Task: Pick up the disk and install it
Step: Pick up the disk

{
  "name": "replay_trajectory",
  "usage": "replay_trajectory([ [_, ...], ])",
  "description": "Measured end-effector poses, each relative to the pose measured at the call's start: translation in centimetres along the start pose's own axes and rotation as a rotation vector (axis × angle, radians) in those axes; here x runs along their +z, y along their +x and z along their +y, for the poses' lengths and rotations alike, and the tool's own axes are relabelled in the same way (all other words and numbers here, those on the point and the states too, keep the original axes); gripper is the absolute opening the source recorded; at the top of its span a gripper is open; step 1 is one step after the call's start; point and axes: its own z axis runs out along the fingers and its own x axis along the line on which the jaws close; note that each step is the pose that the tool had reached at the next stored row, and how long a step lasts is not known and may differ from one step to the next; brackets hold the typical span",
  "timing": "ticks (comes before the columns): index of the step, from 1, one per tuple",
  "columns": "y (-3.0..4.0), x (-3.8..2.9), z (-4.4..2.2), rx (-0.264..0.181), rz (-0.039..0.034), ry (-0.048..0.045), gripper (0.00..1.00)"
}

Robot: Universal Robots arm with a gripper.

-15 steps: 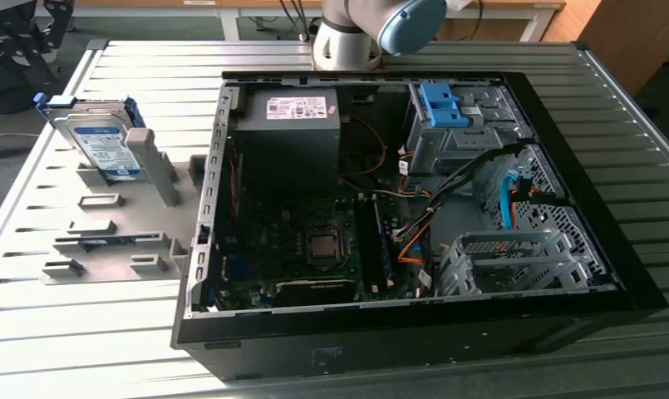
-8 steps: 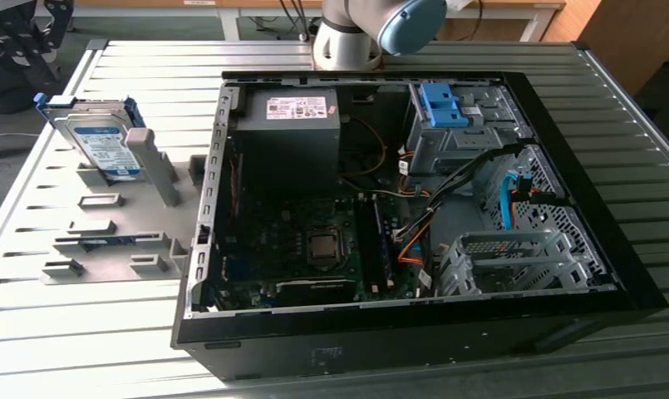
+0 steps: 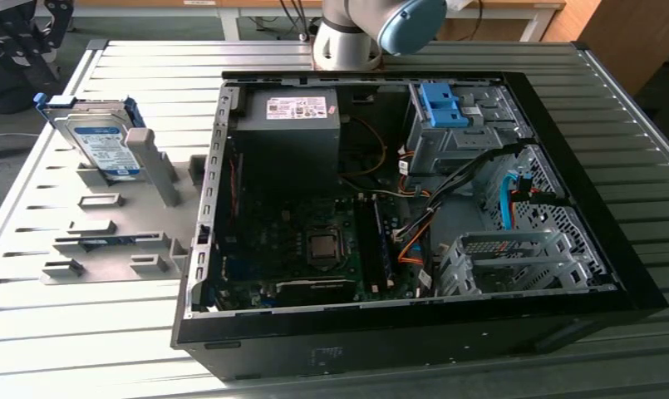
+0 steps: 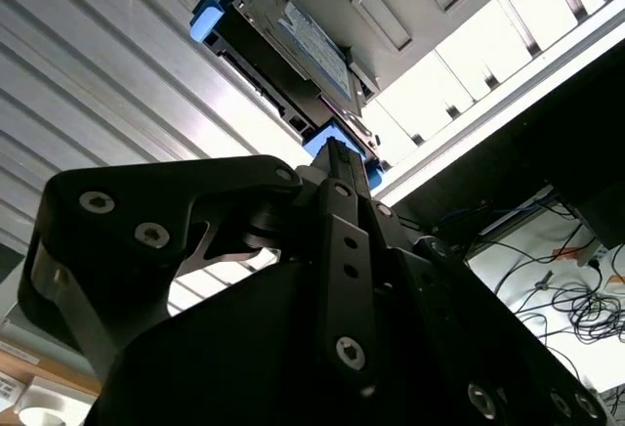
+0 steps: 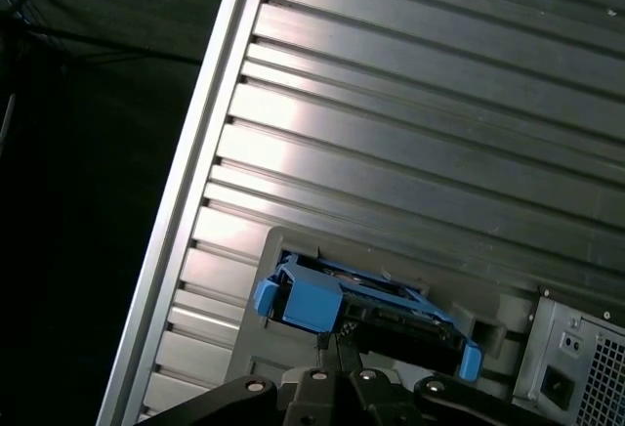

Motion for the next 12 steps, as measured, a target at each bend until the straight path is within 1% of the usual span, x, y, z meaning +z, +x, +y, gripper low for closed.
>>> replay_trajectory([
  [12,0.0,0.0,0.0,-0.034,0.0015,0.0002,0.11],
])
